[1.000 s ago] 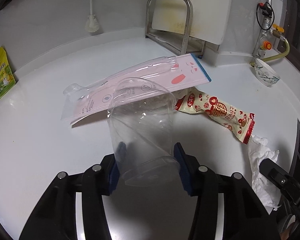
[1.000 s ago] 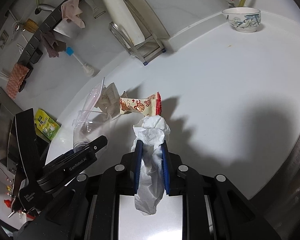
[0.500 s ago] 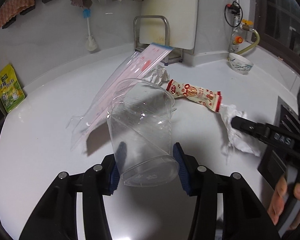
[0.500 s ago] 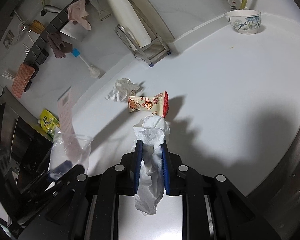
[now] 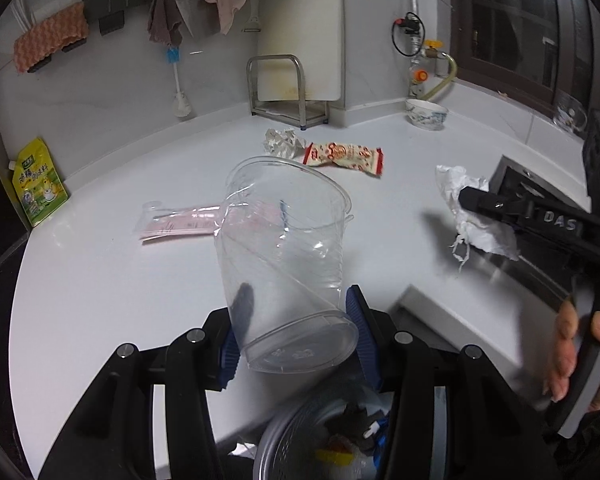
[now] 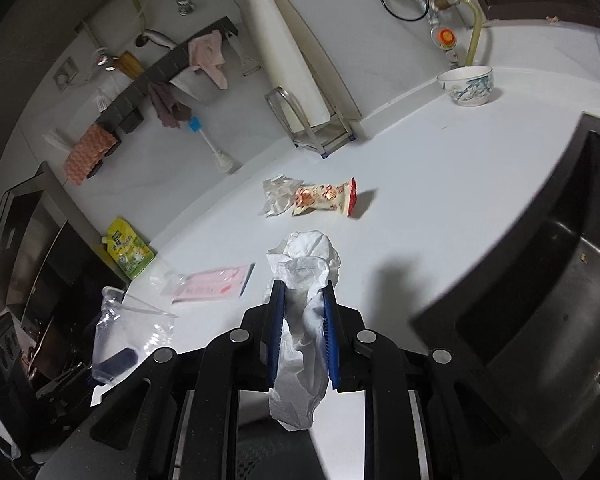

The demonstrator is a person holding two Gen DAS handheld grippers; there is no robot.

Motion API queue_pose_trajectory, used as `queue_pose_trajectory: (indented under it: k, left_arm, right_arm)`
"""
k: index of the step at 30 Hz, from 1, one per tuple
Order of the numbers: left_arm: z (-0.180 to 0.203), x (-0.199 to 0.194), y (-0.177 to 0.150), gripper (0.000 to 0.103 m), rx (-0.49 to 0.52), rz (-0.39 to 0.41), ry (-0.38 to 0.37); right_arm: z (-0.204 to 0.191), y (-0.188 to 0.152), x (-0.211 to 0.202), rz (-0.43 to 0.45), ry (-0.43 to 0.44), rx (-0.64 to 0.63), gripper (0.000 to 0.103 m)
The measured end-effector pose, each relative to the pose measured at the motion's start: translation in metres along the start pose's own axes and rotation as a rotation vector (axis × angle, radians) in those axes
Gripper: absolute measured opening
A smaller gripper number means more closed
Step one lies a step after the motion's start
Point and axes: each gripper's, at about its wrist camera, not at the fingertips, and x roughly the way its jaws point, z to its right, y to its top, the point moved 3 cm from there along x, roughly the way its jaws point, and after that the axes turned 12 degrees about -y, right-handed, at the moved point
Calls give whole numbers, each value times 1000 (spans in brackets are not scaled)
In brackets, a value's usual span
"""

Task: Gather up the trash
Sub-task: 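Carry the tissue and cup over the grey bin and open both tools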

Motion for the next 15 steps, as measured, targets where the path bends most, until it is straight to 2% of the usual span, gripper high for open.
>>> queue_pose_trajectory:
  k: [6,15]
  left_arm:
    - [11,-25,-39,47,32,3,-12]
    - [31,-44,-88,47,67,-13,-64]
  right_arm:
    - [-12,-63,-48,-10,-12,27,18]
    - [-17,-139,-80,-89,-95,9,18]
